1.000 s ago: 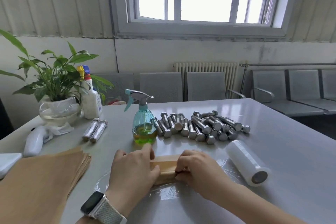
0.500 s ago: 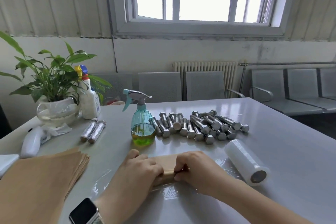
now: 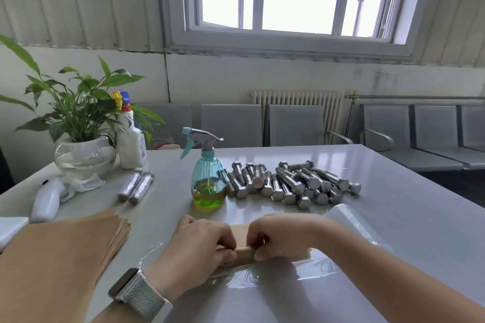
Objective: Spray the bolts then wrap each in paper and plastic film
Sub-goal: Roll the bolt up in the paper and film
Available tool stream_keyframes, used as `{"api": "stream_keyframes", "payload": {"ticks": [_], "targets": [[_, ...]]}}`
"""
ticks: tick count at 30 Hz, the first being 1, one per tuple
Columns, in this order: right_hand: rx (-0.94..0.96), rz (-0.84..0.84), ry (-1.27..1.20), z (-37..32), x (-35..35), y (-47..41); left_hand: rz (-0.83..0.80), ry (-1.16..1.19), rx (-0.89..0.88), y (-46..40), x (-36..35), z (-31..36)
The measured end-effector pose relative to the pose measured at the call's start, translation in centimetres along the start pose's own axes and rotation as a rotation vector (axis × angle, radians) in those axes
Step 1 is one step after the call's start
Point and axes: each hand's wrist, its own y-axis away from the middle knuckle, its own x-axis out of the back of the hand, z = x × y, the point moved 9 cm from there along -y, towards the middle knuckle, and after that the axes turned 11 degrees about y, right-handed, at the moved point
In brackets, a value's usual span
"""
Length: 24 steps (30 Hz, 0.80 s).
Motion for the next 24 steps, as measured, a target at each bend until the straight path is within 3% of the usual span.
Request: {"api": "stream_keyframes", "payload": {"ticks": [4, 7, 10, 12, 15, 24], "targets": [[0.064, -0.188, 0.105, -0.7, -0.2, -1.1, -0.006, 0.089, 0.059, 0.2, -0.1, -0.7], [0.066, -0.262, 0.032, -0.3, 0.2, -1.7, -0.017, 0.109, 0.062, 0.3, -0.1, -0.6], [-0.004, 0.025, -0.072, 0.9, 3.8, -2.8, -0.039, 0.103, 0.059, 0.2, -0.1, -0.6], [-0.078, 0.170, 0.058, 2.0, 5.1, -3.4, -0.039, 0.112, 0.045, 0.2, -0.1, -0.5], [-0.152, 0.056, 0.177, 2.6, 3.1, -4.6, -0.035, 0.132, 0.036, 0.2, -0.1, -0.5], [-0.164, -0.079, 0.059, 2.8, 2.4, -4.8, -0.032, 0.122, 0.060, 0.2, -0.2, -0.6]]}}
